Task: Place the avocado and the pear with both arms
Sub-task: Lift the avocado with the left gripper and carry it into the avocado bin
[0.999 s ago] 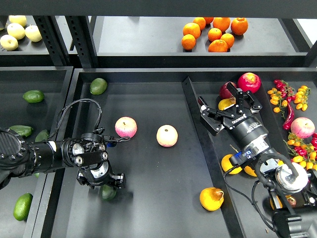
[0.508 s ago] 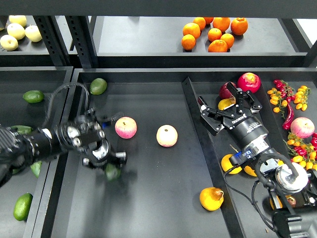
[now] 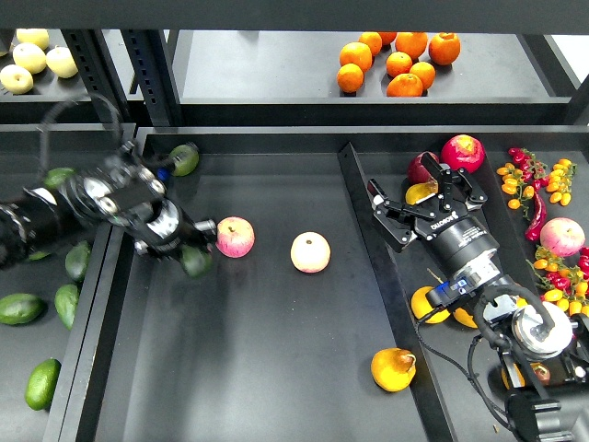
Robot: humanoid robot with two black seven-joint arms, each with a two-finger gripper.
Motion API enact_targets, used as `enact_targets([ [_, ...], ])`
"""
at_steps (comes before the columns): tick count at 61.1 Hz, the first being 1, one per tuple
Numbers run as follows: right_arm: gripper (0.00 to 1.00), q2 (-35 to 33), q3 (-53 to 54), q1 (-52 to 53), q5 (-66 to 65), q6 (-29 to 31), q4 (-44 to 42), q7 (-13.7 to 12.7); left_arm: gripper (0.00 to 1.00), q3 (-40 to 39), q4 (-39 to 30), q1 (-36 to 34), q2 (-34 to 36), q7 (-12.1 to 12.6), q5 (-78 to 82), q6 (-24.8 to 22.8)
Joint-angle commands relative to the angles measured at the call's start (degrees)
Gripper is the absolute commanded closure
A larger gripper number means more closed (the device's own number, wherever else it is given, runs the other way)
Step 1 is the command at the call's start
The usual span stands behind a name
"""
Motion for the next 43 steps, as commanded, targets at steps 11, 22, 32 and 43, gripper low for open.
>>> enact_targets([
  [11, 0.0, 0.0, 0.0, -0.1, 0.0, 0.1, 0.0, 0.0, 0.93, -0.1, -1.0, 0.6, 10.9, 0.0, -0.4, 0.0],
  [22, 0.0, 0.0, 0.0, -0.1, 0.0, 0.1, 0.0, 0.0, 0.92, -0.3, -1.4, 2.4, 15.5, 0.0, -0.5, 0.0],
  [32, 0.0, 0.0, 0.0, -0.2, 0.0, 0.2, 0.0, 0.0, 0.91, -4.3, -1.2, 7.2, 17.0, 0.0, -0.3, 0.0],
  [43, 0.0, 0.0, 0.0, -0.3, 0.0, 0.2, 0.0, 0.0, 0.91, -8.8, -0.9, 12.5, 17.1, 0.0, 0.2, 0.0],
])
